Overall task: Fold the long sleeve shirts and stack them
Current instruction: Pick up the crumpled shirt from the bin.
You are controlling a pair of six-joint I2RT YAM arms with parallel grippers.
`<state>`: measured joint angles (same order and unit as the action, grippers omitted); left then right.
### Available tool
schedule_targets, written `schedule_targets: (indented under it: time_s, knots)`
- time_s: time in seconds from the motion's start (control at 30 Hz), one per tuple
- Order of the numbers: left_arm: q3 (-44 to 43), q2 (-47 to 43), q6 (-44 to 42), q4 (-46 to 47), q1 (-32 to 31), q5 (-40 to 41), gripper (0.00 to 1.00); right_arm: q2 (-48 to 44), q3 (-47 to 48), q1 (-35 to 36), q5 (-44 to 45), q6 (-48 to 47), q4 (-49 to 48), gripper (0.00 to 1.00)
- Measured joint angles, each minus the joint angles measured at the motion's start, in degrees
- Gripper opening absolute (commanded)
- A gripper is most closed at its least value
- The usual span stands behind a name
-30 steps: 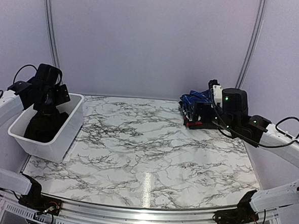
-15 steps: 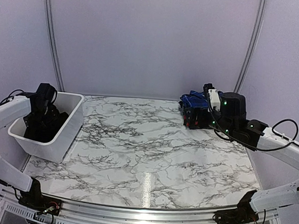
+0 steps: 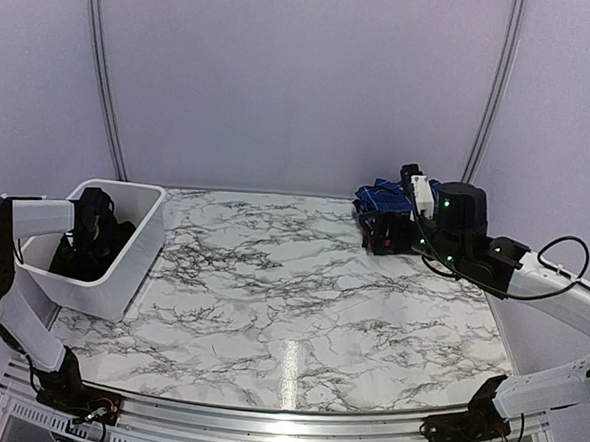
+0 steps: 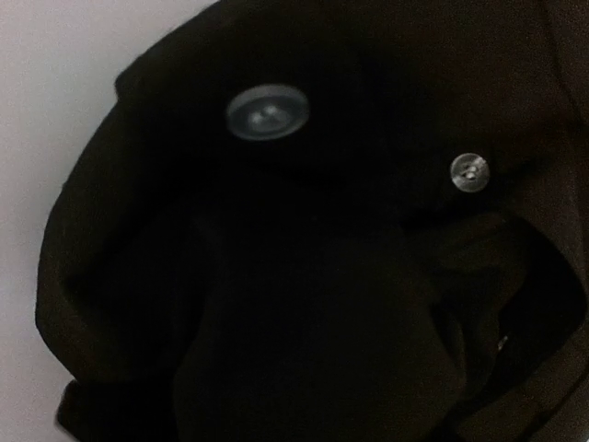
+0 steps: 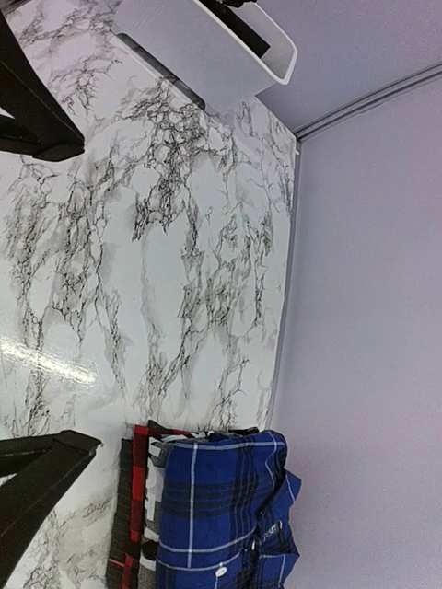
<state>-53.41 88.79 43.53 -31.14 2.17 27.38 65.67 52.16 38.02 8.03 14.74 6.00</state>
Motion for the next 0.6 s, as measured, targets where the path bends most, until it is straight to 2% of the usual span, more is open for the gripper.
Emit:
schedule_targets:
  time_s: [0.1,0.13,0.3,0.4,0.6]
  knots:
    - [0.04,0.39,-0.76,1.16,0.04,-1.38,0.03,-0.39,-0.04,0.0,-0.11,0.09,0.0,0.98]
    - [0.0,0.15,-1.18,1.42,0.04,-1.66,0.0,-0.52,-0.04,0.0,-0.11,0.11,0.02,0.98]
    - [-1.66,-3.96,-4.26,1.57,-0.02,-3.72,0.0,-1.2,-0.04,0.0,-0.13,0.2,0.02,0.99]
    - [-5.84,-8.76,-6.8,1.29,-0.96,-5.05,0.0,-1.66,-0.04,0.0,-0.09,0.17,0.02,0.99]
    - [-17.73,-17.4,-11.82,1.36,-10.54,-6.34,0.0,-2.82,-0.02,0.0,0.07,-0.02,-0.02,0.98]
